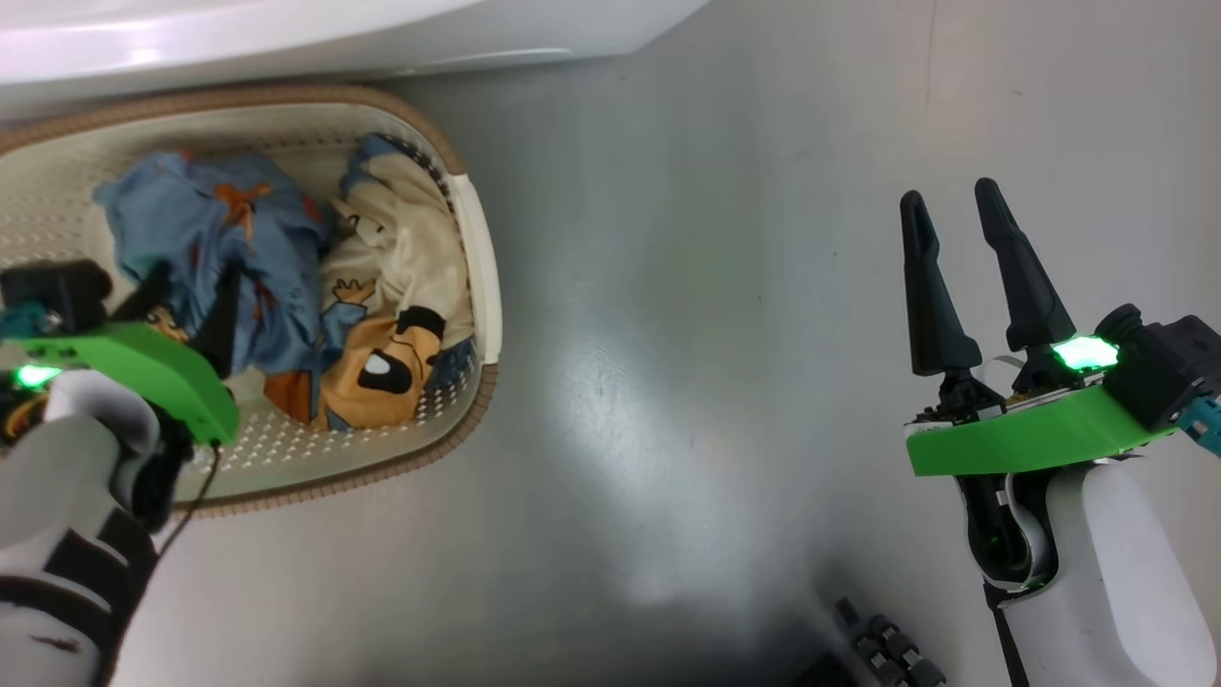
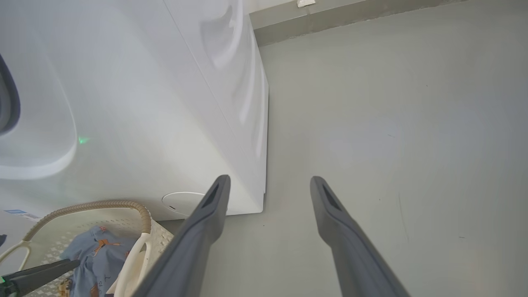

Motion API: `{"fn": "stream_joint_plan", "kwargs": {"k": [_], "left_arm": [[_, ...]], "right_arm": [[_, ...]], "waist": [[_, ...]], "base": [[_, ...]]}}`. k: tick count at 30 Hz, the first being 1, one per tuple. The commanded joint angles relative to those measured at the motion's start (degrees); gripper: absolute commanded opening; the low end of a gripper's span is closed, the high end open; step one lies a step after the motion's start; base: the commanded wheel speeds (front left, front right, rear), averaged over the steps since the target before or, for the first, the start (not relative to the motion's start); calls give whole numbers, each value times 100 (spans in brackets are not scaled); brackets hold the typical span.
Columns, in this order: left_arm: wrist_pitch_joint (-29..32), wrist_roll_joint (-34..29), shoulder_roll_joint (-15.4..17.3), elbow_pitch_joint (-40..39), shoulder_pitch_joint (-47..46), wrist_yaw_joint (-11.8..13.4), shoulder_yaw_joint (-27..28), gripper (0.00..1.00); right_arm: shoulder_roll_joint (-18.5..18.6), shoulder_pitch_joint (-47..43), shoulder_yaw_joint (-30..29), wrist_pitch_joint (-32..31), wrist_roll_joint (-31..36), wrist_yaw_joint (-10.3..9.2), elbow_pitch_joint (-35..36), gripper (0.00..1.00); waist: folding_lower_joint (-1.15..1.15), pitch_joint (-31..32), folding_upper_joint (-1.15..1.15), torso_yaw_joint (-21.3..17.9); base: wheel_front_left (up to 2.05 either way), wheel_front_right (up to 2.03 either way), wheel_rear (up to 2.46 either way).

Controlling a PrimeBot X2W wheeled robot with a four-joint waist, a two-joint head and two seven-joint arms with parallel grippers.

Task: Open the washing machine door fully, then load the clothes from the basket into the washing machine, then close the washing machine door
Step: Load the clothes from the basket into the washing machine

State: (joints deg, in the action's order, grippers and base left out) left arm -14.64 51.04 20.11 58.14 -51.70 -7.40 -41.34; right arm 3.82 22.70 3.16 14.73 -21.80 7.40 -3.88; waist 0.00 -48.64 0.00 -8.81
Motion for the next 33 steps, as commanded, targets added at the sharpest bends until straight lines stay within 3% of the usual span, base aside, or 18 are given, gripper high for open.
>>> {"fn": "stream_joint_plan", "kwargs": {"k": [1, 18, 19, 20, 21, 22, 33], "left_arm": [[-36, 41, 279, 25, -6, -9, 80, 100], [134, 723, 356, 436, -645, -9, -1083, 100], [145, 763, 354, 434, -658, -9, -1140, 78], [145, 800, 357, 430, -674, -9, -1195, 44], [143, 840, 370, 430, -693, -9, -1243, 18], [141, 894, 378, 415, -703, -9, -1288, 0], [-21, 1516, 293, 357, -616, -9, -1449, 0]], "right_arm": [[-39, -54, 151, 27, 27, 9, 149, 100], [-88, 40, 256, 27, 45, 9, 269, 100], [-89, 38, 258, 27, 47, 9, 276, 100], [-90, 35, 261, 27, 50, 9, 281, 100], [-90, 32, 266, 27, 52, 9, 286, 100], [-91, 30, 268, 27, 53, 9, 291, 100], [-93, -31, 181, 27, 56, 9, 260, 100]], "waist": [[0, -95, 0, -81], [0, -394, 0, -240], [0, -397, 0, -243], [0, -400, 0, -248], [0, -403, 0, -255], [0, -402, 0, -260], [0, -89, 0, -114]], "base": [[0, 0, 0], [0, 0, 0], [0, 0, 0], [0, 0, 0], [0, 0, 0], [0, 0, 0], [0, 0, 0]]}}
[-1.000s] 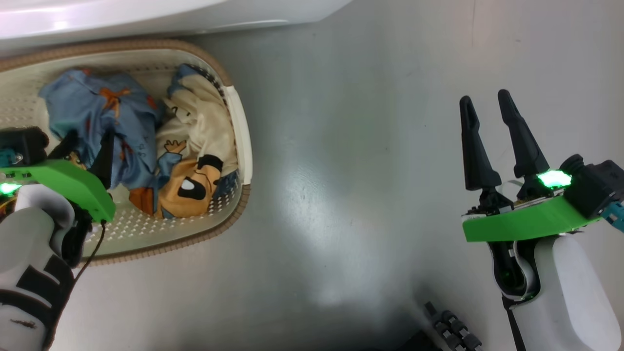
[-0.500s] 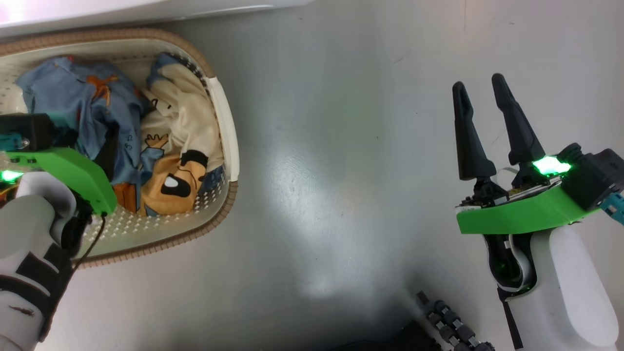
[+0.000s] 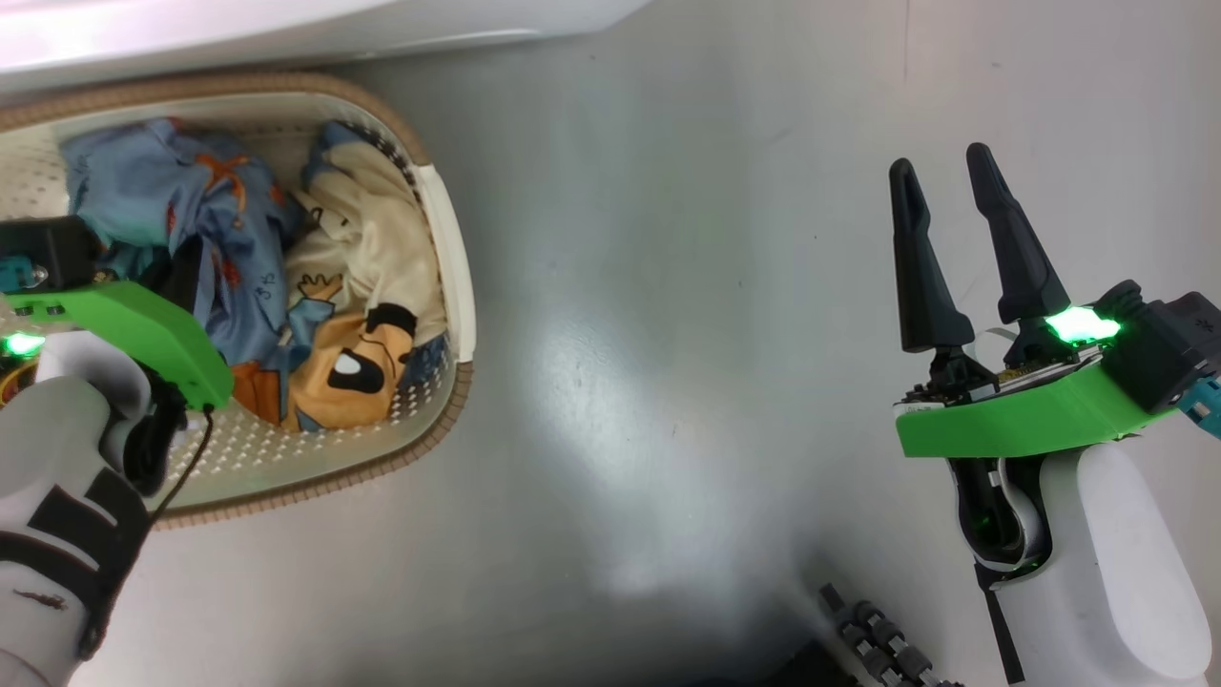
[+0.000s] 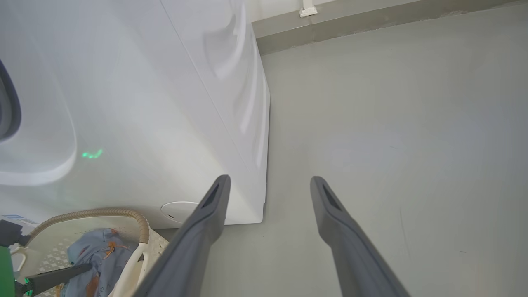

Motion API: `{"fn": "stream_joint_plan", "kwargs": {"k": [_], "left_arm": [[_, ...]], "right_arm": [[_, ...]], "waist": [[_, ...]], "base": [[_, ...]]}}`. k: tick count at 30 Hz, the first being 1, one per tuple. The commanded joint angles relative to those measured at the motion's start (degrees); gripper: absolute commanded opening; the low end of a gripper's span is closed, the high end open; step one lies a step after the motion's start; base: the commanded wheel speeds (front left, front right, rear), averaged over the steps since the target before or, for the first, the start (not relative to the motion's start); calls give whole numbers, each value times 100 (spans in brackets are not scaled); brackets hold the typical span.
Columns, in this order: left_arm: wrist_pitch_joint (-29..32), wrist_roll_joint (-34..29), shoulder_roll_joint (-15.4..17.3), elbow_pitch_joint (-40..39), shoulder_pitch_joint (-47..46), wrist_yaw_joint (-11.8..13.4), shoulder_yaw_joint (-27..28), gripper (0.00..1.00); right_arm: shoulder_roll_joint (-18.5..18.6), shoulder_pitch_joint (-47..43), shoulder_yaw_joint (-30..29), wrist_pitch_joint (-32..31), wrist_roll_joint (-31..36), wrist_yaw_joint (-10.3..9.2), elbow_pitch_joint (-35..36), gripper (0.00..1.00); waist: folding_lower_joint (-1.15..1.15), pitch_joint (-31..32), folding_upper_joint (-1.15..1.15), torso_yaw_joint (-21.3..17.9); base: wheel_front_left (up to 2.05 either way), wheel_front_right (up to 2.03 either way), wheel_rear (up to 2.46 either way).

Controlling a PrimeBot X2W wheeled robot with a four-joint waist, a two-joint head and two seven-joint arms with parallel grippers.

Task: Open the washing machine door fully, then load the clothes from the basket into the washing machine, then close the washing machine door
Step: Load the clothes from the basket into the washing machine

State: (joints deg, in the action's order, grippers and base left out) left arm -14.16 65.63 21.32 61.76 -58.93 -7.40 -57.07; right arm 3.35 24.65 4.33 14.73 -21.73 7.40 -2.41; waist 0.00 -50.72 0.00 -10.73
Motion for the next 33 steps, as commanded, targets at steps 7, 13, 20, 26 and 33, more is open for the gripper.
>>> {"fn": "stream_joint_plan", "kwargs": {"k": [7, 13, 20, 26, 33], "left_arm": [[-82, -18, 183, -253, 341, -9, 680, 0], [-83, -543, 180, -684, 874, -9, 1512, 0], [-83, -1375, -1, -1206, 1675, -9, 2488, 0], [-84, -2056, -221, -1707, 2332, -9, 3188, 0], [-84, -2714, -418, -2385, 3067, -9, 3836, 0]], "right_arm": [[-46, -251, 23, 27, 49, 9, 30, 100], [-41, -335, -36, 27, 21, 9, -89, 100], [66, -602, -131, 27, -39, 9, -269, 100], [147, -926, -298, 27, -102, 9, -386, 100], [223, -1321, -437, 27, -166, 9, -471, 100]], "waist": [[0, 522, 0, 249], [0, 1036, 0, 390], [0, 1777, 0, 556], [0, 2407, 0, 671], [0, 3041, 0, 789]], "base": [[0, 0, 0], [0, 0, 0], [0, 0, 0], [0, 0, 0], [0, 0, 0]]}}
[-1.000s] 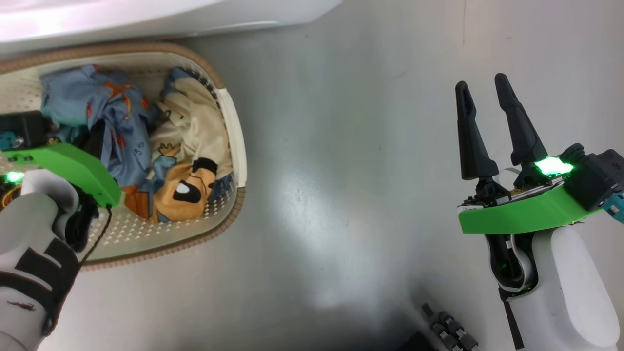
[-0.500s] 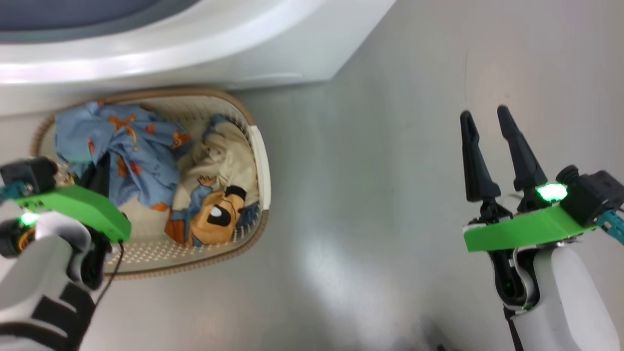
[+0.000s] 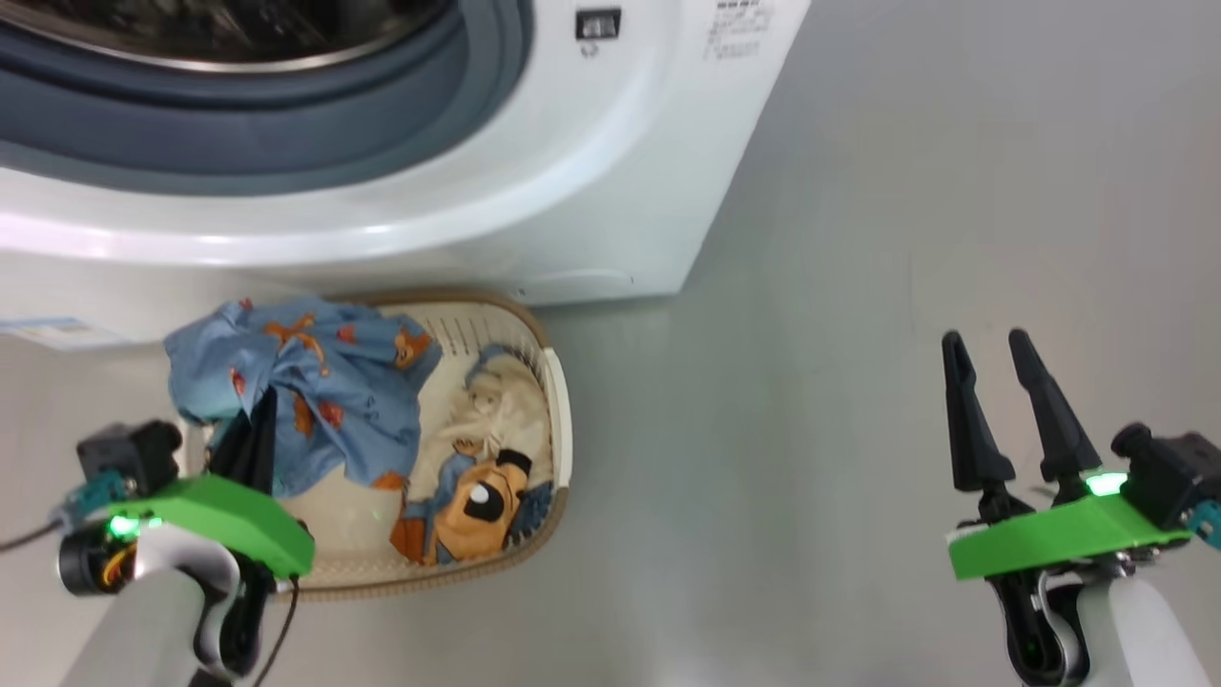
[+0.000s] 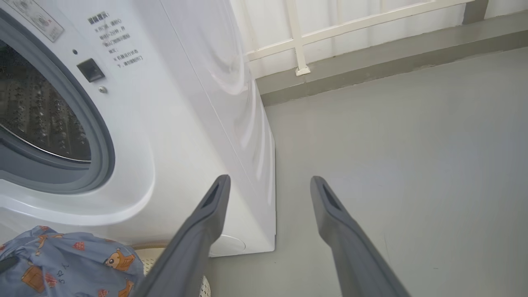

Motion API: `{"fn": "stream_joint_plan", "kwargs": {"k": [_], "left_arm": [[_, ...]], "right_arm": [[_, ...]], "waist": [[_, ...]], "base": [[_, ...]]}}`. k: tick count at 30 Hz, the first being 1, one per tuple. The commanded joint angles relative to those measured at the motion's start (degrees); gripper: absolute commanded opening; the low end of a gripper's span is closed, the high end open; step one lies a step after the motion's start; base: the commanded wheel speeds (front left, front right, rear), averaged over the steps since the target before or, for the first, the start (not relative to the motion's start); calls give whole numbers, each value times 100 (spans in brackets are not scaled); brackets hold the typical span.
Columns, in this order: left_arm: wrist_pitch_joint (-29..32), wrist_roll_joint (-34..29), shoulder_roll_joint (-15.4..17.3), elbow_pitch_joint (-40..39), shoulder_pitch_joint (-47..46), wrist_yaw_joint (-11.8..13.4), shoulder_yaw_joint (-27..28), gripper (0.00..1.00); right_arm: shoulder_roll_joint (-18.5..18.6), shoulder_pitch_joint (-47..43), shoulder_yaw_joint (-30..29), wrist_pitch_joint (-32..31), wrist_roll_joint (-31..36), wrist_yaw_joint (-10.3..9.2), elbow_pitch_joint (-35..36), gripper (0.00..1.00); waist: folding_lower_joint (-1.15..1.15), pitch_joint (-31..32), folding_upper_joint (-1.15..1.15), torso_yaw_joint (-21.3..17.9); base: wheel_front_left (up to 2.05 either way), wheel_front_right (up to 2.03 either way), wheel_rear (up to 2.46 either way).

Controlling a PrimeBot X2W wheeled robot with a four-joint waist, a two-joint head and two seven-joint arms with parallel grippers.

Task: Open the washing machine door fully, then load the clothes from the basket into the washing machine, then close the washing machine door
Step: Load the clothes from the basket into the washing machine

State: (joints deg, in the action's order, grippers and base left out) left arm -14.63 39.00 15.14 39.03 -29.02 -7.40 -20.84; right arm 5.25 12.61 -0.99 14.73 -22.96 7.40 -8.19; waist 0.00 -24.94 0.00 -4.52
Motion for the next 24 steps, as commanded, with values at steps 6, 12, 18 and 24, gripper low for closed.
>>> {"fn": "stream_joint_plan", "kwargs": {"k": [6, 12, 18, 24], "left_arm": [[-37, -452, 46, -748, 648, -9, 655, 0], [-37, -878, -6, -1396, 1168, -9, 1047, 0], [-37, -1124, -92, -1915, 1695, -9, 1387, 0], [-37, -1331, -243, -2567, 2357, -9, 1734, 0]], "right_arm": [[160, -458, -8, 27, -132, 9, 95, 100], [267, -730, -104, 27, -156, 9, 71, 100], [313, -959, -172, 27, -180, 9, 48, 100], [365, -1254, -234, 27, -204, 9, 65, 100]], "waist": [[0, 888, 0, 271], [0, 1255, 0, 334], [0, 1549, 0, 345], [0, 1819, 0, 350]], "base": [[0, 0, 0], [0, 0, 0], [0, 0, 0], [0, 0, 0]]}}
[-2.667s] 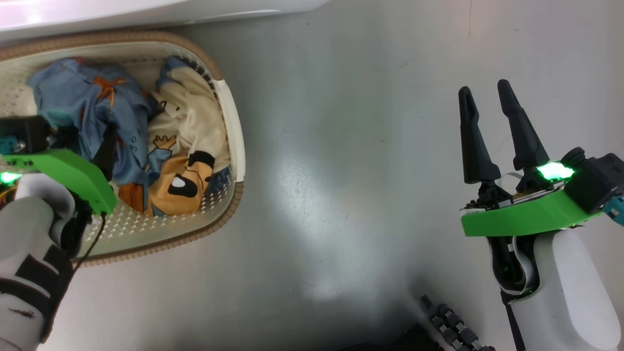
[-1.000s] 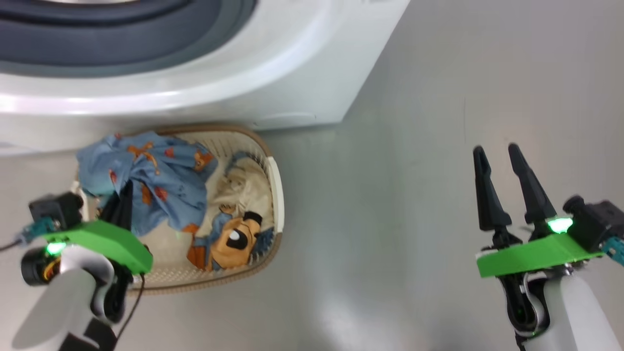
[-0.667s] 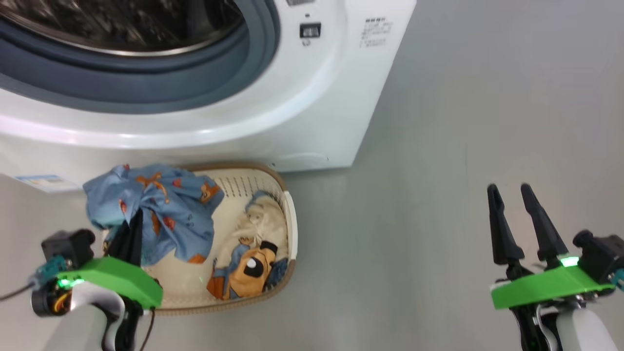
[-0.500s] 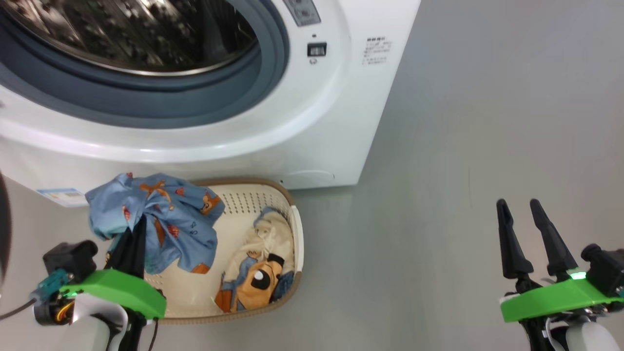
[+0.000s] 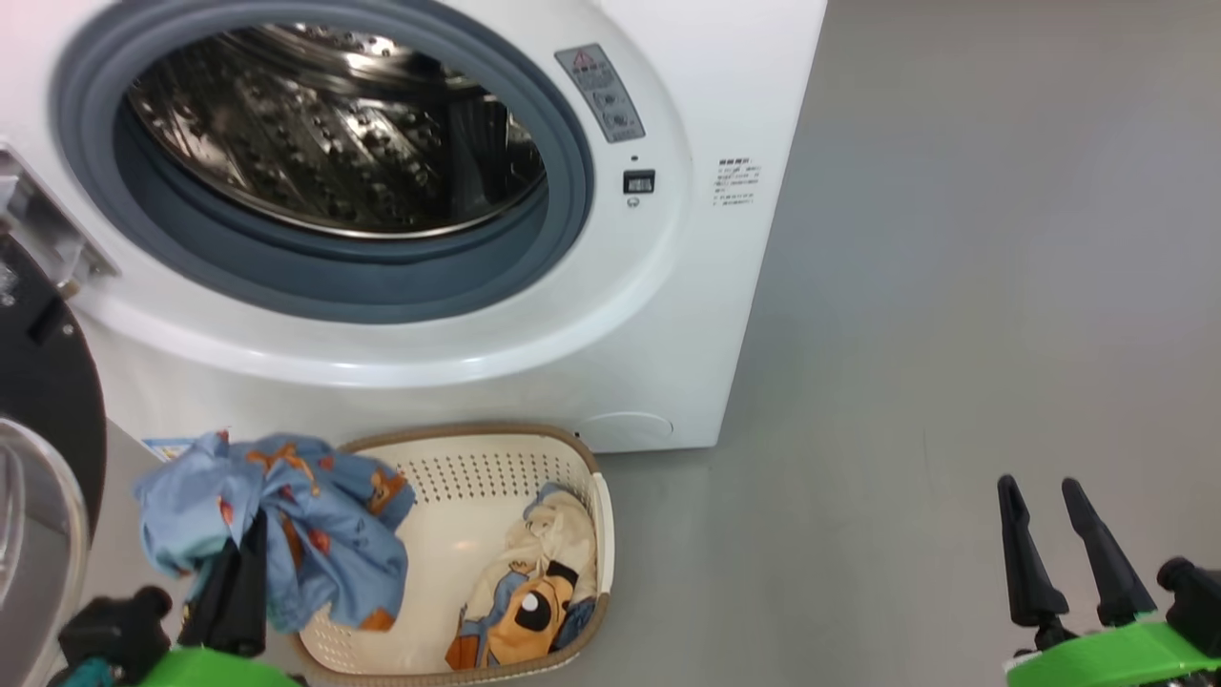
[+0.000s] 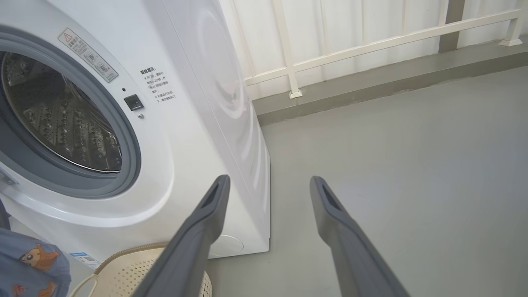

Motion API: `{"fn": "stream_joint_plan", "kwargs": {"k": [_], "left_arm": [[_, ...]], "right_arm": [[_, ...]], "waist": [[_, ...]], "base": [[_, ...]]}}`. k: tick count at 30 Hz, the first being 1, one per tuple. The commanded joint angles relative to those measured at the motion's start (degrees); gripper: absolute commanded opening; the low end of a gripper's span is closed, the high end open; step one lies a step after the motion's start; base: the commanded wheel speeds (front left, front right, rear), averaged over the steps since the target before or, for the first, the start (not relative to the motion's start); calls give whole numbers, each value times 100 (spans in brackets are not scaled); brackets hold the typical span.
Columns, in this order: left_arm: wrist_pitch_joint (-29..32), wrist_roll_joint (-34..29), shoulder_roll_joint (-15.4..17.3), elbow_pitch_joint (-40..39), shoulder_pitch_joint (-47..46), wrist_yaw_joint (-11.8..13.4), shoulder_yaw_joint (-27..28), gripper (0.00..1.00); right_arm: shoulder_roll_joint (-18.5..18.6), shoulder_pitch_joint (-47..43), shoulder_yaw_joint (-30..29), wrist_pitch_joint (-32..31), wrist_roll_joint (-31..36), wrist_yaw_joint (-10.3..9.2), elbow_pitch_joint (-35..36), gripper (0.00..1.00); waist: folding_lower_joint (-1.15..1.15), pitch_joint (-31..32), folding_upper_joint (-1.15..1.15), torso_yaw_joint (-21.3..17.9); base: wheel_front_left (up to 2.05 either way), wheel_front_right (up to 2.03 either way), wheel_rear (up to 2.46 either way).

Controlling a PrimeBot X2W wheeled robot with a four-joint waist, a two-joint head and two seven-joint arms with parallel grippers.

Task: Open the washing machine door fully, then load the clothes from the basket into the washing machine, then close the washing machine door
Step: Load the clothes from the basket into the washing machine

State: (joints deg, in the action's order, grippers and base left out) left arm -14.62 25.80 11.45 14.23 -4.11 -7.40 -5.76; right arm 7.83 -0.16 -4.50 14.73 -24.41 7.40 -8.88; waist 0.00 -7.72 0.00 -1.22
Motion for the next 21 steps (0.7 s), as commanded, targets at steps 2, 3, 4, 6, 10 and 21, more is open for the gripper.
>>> {"fn": "stream_joint_plan", "kwargs": {"k": [2, 3, 4, 6, 10, 21], "left_arm": [[-38, -98, 113, -309, 42, -9, 275, 0], [-38, -118, 94, -412, 124, -9, 300, 0], [-38, -150, 88, -515, 202, -9, 306, 0], [-38, -198, 64, -687, 353, -9, 346, 0], [-38, -251, -31, -991, 611, -9, 461, 0], [-38, -296, -98, -1154, 715, -9, 517, 0]], "right_arm": [[115, -56, 97, 27, -65, 9, 146, 100], [118, -89, 88, 27, -69, 9, 150, 100], [122, -114, 83, 27, -74, 9, 151, 100], [126, -154, 79, 27, -81, 9, 150, 100], [119, -195, 58, 27, -85, 9, 155, 100], [96, -227, 29, 27, -95, 9, 183, 100]], "waist": [[0, 143, 0, 19], [0, 158, 0, 17], [0, 172, 0, 13], [0, 198, 0, 2], [0, 229, 0, -27], [0, 194, 0, -85]], "base": [[0, 0, 0], [0, 0, 0], [0, 0, 0], [0, 0, 0], [0, 0, 0], [0, 0, 0]]}}
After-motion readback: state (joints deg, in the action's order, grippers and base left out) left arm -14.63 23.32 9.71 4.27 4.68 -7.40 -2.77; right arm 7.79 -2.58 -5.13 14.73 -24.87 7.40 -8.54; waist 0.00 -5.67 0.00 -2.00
